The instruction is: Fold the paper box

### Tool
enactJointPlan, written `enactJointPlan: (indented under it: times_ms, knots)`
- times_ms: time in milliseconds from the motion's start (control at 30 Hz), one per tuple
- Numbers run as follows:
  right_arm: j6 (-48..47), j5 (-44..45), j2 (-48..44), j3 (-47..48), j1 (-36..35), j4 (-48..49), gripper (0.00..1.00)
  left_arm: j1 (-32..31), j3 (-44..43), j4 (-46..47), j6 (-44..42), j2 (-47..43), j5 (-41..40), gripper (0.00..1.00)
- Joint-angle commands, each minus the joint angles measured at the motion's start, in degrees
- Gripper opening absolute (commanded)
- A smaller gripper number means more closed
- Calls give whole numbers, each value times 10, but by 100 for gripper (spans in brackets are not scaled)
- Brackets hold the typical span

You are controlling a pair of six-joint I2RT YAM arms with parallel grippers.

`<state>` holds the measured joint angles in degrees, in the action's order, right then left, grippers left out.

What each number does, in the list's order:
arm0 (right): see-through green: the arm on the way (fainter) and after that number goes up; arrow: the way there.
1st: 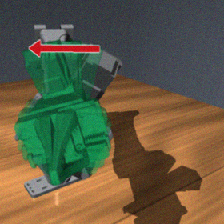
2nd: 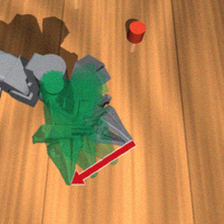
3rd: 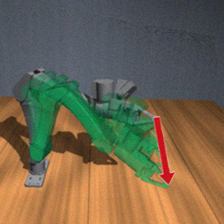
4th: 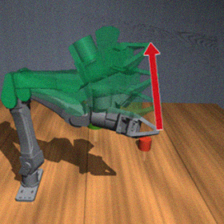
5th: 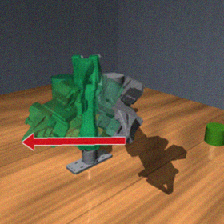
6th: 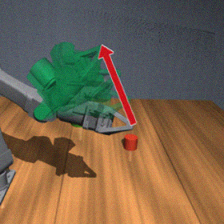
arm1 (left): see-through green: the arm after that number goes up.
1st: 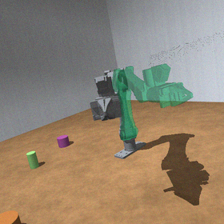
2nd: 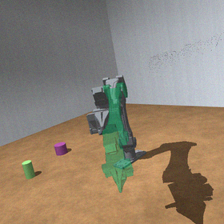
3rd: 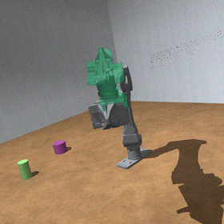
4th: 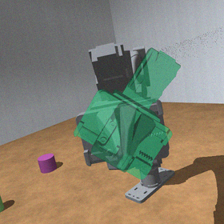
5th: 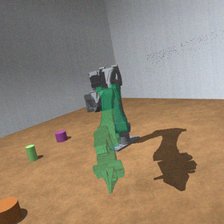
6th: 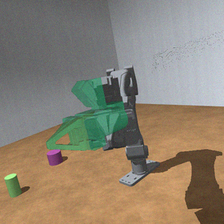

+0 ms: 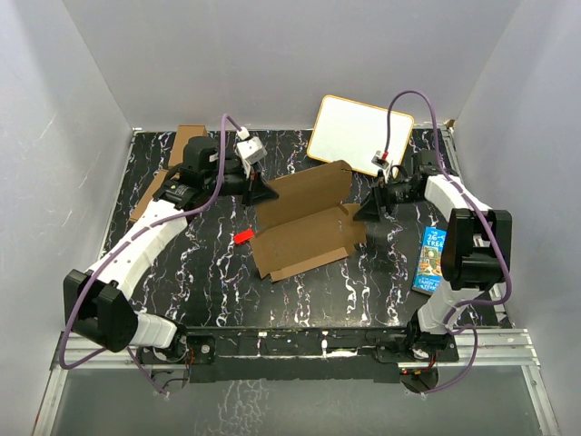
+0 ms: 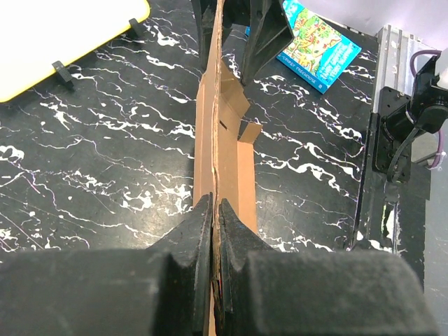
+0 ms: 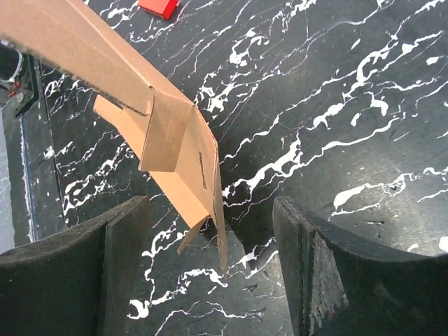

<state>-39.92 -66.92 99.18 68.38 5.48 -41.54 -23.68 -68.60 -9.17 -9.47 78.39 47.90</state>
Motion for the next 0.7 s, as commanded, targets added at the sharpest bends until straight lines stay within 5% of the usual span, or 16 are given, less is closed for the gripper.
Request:
enactJointPlan:
  times_ms: [0,67,167,233,433,667]
  knots:
    - [55,49,-5,14,-25,63,73,4,-21,-5,-9,-15,10,0]
    - [81,81,-16,1,-39,110,69,4,-24,-6,-8,-16,11,0]
    - [84,103,-20,6,-50,132,29,4,-33,-15,-14,-15,6,0]
    - [81,107,-20,12,-65,133,12,4,-40,-22,-20,-14,0,0]
    - [100,102,-62,-2,-70,205,8,4,-63,-24,-14,-15,-25,0]
    - [201,133,-137,-124,-87,562,8,4,-38,41,13,-36,-32,0]
